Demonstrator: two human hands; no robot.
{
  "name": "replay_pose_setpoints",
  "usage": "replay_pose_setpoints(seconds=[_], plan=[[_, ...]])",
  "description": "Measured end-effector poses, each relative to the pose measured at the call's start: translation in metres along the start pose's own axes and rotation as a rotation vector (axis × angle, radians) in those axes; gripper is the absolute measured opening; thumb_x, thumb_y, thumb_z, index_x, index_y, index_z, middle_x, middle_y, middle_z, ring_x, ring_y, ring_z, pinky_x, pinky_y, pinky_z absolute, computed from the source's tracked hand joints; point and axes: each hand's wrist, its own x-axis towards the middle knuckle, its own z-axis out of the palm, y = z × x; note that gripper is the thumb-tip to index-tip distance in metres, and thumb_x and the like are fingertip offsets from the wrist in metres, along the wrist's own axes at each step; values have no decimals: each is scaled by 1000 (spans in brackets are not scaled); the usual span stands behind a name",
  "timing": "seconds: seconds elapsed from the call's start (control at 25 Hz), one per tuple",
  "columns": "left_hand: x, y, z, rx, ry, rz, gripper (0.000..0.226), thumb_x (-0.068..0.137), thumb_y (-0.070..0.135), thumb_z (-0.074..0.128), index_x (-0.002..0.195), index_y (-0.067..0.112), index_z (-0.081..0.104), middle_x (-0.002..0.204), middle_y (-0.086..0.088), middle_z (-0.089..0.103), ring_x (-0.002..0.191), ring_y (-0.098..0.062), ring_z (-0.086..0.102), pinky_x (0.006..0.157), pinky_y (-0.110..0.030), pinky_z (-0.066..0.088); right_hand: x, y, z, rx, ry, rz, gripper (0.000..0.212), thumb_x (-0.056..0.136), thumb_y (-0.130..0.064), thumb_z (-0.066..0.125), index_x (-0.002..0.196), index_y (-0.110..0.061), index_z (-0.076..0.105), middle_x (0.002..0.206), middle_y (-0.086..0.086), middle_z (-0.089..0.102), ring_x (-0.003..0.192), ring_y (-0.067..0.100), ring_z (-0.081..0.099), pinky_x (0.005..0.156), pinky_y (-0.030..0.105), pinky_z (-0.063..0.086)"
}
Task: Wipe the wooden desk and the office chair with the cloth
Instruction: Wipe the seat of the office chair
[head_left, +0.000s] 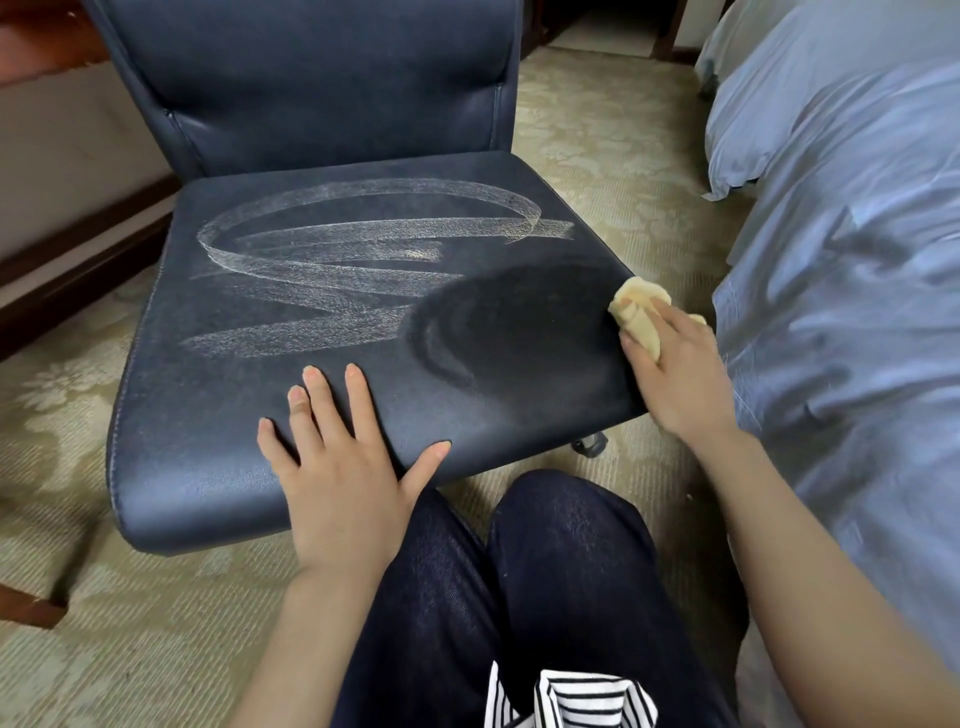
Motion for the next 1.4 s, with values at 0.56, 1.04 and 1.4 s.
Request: replay_pose_setpoints(seconds=[0.56, 1.04, 1.4], plan=[[-3, 10, -2, 98, -40, -23, 97, 81, 75, 8, 148, 6, 18, 151, -27, 22, 135, -38, 31, 107, -54, 25, 38, -168, 49, -179, -349, -387, 39, 95, -51, 28, 131, -47, 43, 147, -14, 34, 137, 21, 27, 107, 54, 20], [-4, 9, -1, 96, -18, -14, 95, 84, 76, 12, 148, 6, 22, 150, -27, 25, 133, -38, 34, 106, -54, 24, -83, -62, 26, -28, -52, -388, 48, 88, -37, 43, 136, -29, 49, 145, 0, 44, 136, 26, 36, 107, 48, 33], [-5, 16, -1, 120, -7, -13, 95, 84, 76, 11, 149, 7, 17, 150, -27, 24, 133, -37, 34, 105, -53, 25, -7, 13, 18, 236, 98, 142, 47, 98, -28, 44, 142, -11, 40, 146, 8, 40, 133, 31, 35, 109, 43, 31]])
